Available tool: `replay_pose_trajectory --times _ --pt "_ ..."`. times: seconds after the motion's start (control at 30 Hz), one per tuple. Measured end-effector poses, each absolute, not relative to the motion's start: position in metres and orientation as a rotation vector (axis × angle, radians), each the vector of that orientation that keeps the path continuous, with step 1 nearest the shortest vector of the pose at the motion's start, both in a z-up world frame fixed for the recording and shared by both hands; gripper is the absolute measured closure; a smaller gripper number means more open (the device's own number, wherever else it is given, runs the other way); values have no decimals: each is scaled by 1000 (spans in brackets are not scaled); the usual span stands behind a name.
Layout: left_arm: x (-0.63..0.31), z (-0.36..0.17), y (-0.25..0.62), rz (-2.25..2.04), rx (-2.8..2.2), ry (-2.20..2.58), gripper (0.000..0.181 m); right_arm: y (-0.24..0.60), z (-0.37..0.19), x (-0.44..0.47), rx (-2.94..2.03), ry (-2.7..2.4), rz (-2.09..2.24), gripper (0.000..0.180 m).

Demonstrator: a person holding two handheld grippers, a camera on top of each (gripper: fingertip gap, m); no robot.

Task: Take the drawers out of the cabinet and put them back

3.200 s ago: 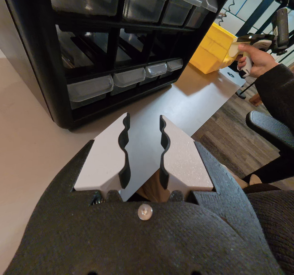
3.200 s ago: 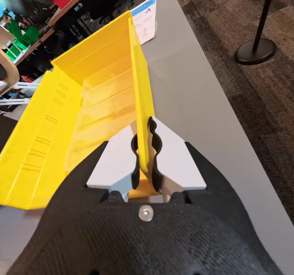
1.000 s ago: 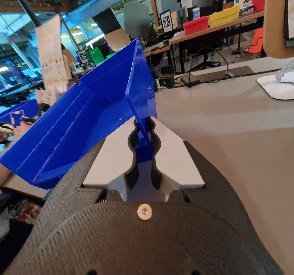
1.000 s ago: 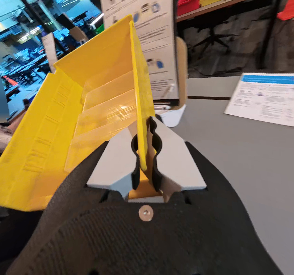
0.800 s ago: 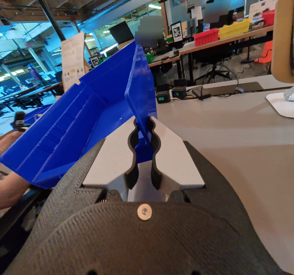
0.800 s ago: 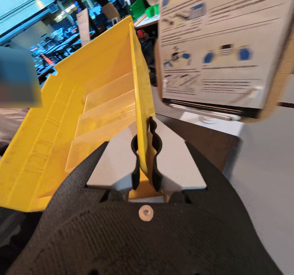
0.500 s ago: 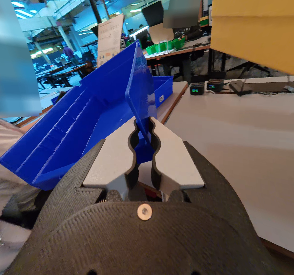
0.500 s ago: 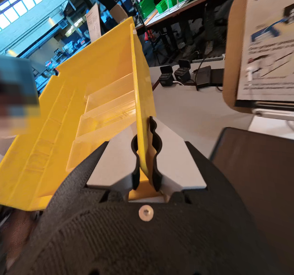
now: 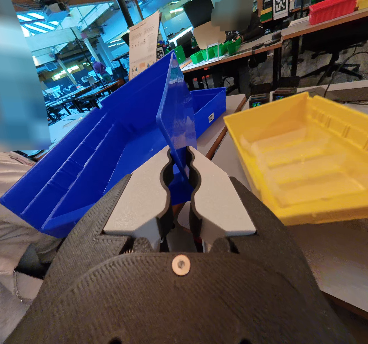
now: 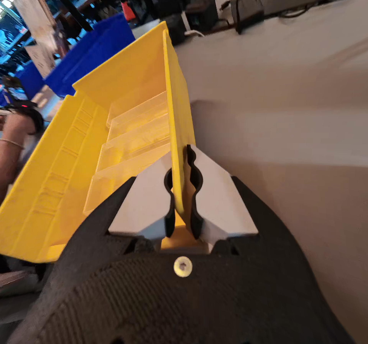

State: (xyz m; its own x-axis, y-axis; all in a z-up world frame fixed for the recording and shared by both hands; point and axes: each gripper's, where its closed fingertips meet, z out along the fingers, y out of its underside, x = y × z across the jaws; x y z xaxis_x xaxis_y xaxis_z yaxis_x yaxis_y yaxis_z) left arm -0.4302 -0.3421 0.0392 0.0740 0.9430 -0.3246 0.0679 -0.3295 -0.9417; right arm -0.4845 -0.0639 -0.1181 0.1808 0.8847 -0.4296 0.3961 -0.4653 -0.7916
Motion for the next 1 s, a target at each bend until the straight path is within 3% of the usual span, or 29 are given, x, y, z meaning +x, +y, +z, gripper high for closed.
replay_pose_trajectory --times 0.2,0.37,0.47,0.63,1.0 --pt "-436 30 -313 1361 -1585 -976 177 -70 -159 -486 -1938 -1085 1215 174" --pt "-439 18 -285 1286 -1642 -939 176 -83 -156 -479 -1866 -966 1188 169" --pt "-436 16 -274 1250 -1654 -920 175 -104 -155 -472 -1841 -1069 1225 132" --pt "-430 22 -262 1260 -1656 -888 172 -120 -144 -434 -1786 -1144 1345 117" --pt "-403 40 -214 1315 -1677 -734 172 -115 -22 -330 -1405 -1307 1638 111"
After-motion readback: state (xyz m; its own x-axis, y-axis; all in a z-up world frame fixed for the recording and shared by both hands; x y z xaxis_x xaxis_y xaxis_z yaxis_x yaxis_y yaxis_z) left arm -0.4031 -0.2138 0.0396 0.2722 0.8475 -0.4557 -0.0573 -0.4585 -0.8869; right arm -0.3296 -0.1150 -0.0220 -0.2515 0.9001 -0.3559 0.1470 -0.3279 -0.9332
